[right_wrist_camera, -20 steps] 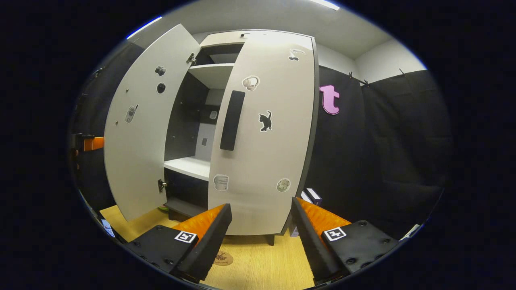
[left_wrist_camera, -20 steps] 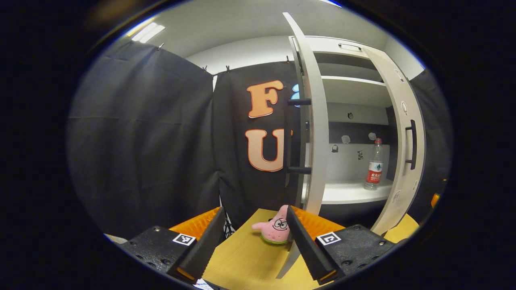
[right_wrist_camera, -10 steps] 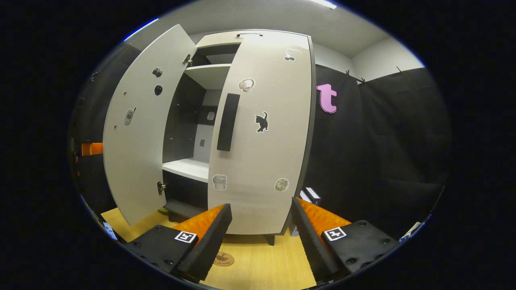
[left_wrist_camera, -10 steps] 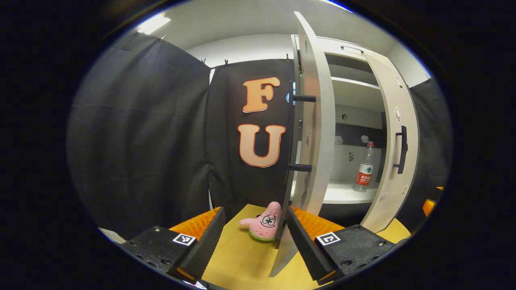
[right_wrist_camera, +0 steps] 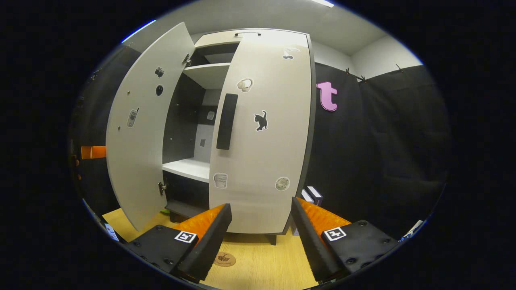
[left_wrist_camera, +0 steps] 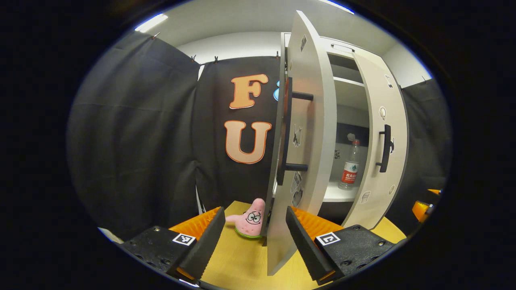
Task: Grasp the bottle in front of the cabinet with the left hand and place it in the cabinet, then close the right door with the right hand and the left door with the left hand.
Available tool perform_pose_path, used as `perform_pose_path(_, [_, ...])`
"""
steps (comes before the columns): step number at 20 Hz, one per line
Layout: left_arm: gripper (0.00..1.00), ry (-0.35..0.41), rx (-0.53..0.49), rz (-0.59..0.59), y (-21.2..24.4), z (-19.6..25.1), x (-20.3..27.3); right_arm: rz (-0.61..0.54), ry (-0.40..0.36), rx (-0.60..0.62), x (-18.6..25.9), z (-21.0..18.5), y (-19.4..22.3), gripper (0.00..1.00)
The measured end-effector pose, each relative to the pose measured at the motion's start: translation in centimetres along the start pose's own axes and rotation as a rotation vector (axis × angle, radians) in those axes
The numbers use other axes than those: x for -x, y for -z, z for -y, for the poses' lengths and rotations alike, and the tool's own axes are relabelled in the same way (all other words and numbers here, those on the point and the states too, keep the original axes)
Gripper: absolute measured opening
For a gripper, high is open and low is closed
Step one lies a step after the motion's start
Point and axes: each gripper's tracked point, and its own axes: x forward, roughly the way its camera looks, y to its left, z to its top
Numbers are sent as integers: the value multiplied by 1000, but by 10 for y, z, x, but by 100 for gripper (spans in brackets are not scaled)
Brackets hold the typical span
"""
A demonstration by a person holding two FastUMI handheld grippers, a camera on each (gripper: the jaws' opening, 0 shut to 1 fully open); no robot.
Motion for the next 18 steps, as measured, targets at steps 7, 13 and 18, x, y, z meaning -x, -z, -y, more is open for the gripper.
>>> perform_pose_path(7, [90, 55, 35, -22, 6, 33, -2, 7, 0, -19, 0, 14, -4, 94])
perform_pose_path(13, [93, 93, 41, -37, 9, 73, -13, 14, 5, -45, -4, 52, -14, 94])
perform_pose_path(18, [90, 112, 54, -43, 11, 110, -19, 19, -4, -53, -12, 85, -17, 94])
